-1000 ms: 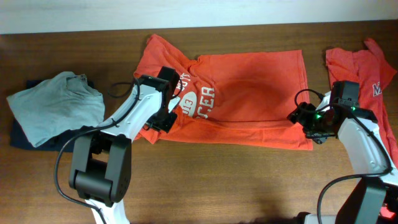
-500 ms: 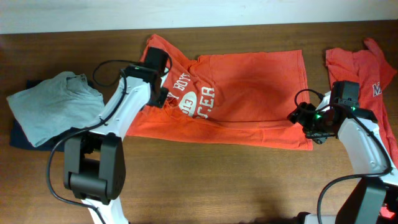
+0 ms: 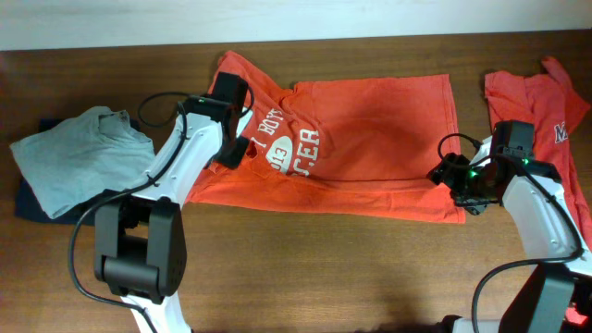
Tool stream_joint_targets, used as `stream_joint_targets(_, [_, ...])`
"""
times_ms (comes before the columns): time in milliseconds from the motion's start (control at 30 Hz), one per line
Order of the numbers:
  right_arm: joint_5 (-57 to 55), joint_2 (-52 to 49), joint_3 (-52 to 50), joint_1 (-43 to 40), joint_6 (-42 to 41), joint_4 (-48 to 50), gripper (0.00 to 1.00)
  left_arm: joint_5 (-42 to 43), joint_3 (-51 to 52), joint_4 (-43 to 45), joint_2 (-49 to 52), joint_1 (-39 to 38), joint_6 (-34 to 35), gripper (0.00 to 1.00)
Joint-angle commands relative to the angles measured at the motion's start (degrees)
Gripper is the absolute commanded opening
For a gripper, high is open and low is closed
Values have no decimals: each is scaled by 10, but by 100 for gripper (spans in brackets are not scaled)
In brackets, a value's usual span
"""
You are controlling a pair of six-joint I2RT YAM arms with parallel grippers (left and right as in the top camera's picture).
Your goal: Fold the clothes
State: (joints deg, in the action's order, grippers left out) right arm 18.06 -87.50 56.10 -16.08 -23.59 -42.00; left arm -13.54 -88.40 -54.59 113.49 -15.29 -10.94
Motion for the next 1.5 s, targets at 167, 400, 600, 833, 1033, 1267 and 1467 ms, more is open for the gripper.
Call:
stream_joint_targets(167, [-7,-4,7,3,9,-3,75,-5,64,56,2,6,-7,42])
stream_joint_targets(400, [-7,-4,7,3,9,-3,75,-35,76,82,2,24,-8,42])
stream_joint_targets(600, [-7,-4,7,3,9,-3,75,-4,78,120,7,47,-8,42])
stream_joint_targets(833, [-7,-4,7,3,9,-7,75,34,78,113,12,44,-7,43])
stream_joint_targets(1033, [-7,-4,7,3,9,-7,75,33,78,110,31,44,-8,43])
stream_joint_targets(1267, [-7,-4,7,3,9,-7,75,30,76,110,48,44,-8,24])
stream_joint_targets(1467, [-7,-4,7,3,9,-7,75,15,39,84,43,44,-7,1])
